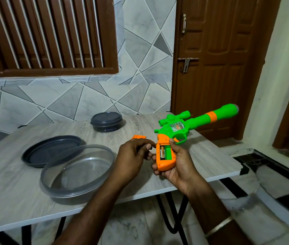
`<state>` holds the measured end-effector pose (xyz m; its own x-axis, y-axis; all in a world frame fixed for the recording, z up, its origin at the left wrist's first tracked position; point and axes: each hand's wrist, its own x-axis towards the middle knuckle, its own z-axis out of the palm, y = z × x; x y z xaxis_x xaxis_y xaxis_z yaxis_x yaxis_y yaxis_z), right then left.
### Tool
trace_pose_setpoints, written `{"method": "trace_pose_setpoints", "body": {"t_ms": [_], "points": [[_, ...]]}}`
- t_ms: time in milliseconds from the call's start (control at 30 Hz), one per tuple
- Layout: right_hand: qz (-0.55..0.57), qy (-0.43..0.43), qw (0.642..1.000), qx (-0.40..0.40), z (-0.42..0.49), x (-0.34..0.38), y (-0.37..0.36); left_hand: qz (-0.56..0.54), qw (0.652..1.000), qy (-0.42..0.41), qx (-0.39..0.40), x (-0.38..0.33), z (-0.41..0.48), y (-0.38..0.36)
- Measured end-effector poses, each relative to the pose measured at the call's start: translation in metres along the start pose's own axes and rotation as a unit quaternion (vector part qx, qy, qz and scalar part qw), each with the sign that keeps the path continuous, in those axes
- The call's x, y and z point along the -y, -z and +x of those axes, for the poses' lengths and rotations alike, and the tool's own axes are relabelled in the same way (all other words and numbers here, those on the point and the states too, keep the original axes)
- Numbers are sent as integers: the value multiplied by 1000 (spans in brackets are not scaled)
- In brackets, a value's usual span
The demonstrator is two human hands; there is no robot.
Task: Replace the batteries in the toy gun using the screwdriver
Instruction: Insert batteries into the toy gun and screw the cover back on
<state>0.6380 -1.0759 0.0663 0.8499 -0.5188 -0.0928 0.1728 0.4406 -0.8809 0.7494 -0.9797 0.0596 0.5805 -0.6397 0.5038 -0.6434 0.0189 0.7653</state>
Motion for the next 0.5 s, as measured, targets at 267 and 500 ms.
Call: {"method": "trace_pose_setpoints", "body": {"t_ms": [267,500], "points": [[23,18,999,16,-3,1,0,-43,999,7,-5,10,-6,1],[23,32,998,40,-8,-1,-2,-44,999,20,-21,13,-3,3]]}}
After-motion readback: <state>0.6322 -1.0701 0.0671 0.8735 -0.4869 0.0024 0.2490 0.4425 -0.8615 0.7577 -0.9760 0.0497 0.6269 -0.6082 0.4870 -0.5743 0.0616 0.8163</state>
